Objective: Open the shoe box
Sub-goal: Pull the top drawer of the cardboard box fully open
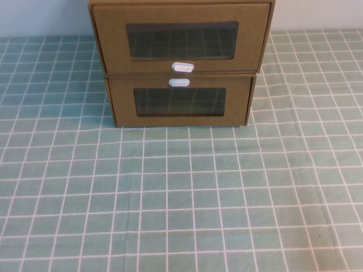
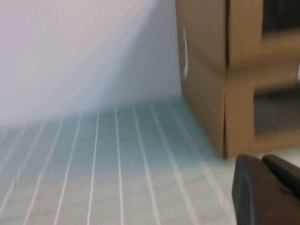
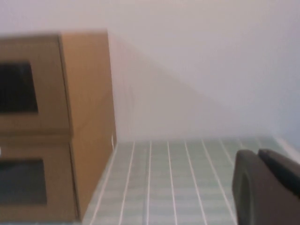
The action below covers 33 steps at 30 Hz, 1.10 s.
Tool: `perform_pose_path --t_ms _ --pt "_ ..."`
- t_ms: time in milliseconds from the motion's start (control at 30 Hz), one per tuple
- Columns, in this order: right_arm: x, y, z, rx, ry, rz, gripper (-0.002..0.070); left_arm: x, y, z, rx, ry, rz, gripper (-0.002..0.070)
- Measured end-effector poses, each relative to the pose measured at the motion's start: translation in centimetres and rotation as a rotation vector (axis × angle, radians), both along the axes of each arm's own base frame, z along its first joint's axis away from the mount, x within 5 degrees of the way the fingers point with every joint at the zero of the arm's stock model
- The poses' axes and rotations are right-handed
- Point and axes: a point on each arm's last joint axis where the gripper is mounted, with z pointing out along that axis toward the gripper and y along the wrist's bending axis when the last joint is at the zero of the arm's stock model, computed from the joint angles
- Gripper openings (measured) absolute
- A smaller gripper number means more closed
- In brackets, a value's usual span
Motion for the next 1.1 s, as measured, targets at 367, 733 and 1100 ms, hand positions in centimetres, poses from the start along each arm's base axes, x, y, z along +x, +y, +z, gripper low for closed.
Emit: perform_pose_path --t_ms 367,733,1100 --pt "-0.9 -0.1 3.0 0.029 -0.347 -0.008 -0.0013 -0.5 -0.3 2.5 -0.087 -0.271 -0.055 -0.0005" --pt "-5.0 -0.5 10.4 0.210 -0.856 0.071 -0.0013 -3.5 -0.2 7.7 -0.423 -0.747 -0.233 -0.0005" --pt "-11.2 -0.8 26.0 0.241 -0.666 0.095 -0.0014 -7.6 1.1 23.2 -0.472 -0.724 -0.186 -0.0005"
